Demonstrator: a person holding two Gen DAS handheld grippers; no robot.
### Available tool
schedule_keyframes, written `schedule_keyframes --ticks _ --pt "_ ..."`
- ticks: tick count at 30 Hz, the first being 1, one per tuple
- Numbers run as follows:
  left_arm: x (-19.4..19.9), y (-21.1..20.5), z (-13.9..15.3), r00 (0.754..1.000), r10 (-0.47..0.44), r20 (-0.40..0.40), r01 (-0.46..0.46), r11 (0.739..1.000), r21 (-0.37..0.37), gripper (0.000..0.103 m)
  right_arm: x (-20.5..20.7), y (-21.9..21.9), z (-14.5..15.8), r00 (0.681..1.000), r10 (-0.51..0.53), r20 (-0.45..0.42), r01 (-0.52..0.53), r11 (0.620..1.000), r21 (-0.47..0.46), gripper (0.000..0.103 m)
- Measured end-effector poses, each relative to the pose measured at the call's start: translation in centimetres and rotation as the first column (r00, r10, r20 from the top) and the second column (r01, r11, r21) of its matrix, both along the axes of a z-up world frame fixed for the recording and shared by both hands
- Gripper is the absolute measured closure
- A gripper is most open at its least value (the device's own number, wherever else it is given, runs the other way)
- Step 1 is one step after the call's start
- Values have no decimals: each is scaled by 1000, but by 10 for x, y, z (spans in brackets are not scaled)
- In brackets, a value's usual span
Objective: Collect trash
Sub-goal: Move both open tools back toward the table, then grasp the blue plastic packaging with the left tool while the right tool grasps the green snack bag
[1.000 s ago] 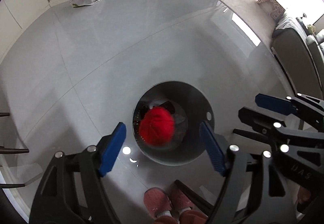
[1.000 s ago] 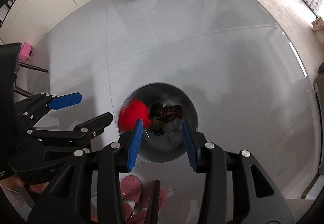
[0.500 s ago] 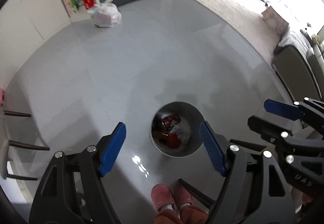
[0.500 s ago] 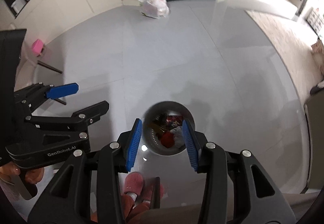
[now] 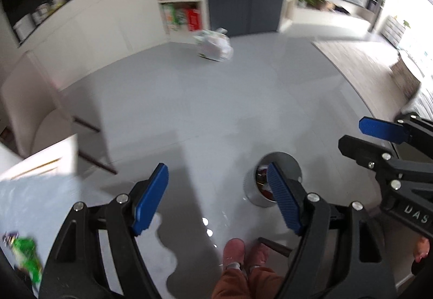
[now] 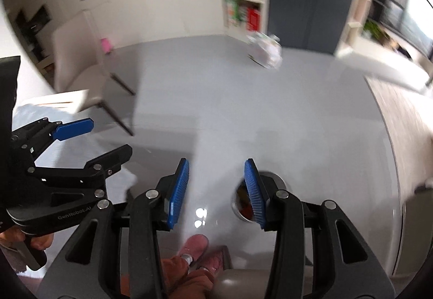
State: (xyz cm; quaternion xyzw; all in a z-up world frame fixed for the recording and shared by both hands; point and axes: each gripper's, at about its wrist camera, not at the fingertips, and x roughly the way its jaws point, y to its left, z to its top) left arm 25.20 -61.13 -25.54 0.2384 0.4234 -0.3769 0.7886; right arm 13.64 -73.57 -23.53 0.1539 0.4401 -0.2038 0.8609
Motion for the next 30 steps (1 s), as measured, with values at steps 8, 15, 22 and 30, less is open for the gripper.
schedule_keyframes --ticks 8,15,22,30 --pt "11 109 50 954 296 53 -293 954 -64 28 51 91 44 949 310 54 -309 951 -29 62" --pt "9 211 67 842 534 78 -529 845 -80 28 94 182 62 833 550 63 -548 835 -47 62" --pt "3 323 76 735 674 68 -669 738 -89 28 118 273 73 720 691 64 -689 723 -50 62" --pt "-2 401 66 687 726 40 -722 688 -76 28 147 365 57 653 756 29 -755 654 -43 62"
